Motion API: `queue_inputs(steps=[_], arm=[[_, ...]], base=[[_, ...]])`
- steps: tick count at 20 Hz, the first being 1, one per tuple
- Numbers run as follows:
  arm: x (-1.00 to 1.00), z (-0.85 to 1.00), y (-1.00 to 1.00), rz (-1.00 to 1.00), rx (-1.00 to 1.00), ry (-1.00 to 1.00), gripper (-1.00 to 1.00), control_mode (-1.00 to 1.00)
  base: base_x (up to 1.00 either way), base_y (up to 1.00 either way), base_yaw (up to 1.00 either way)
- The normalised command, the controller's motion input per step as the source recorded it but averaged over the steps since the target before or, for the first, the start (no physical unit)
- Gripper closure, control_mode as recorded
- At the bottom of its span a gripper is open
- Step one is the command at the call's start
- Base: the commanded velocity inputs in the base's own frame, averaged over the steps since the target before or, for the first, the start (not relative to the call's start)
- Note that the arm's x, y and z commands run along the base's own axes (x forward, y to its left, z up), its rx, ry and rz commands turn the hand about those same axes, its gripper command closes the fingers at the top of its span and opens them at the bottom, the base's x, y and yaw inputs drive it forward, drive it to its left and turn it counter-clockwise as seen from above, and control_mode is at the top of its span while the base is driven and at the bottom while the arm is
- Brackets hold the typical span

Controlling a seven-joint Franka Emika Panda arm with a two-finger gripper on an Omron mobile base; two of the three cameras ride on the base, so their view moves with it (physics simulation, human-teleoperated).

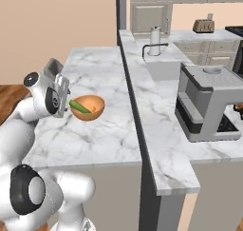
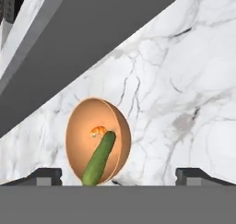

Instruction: The microwave is finished heating the shrimp and cucumber. Take the bowl containing the food and place it on the dining counter.

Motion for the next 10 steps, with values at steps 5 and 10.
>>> queue_inputs(steps=[5, 10], arm=[[-1.00, 0.44, -0.02, 0.00, 0.00, -0.58, -1.00, -1.00], [-1.00, 0.92, -0.37, 0.02, 0.05, -0.50, -1.00, -1.00]], base=[[0.00, 0.00, 0.00], [0.00, 0.00, 0.00]])
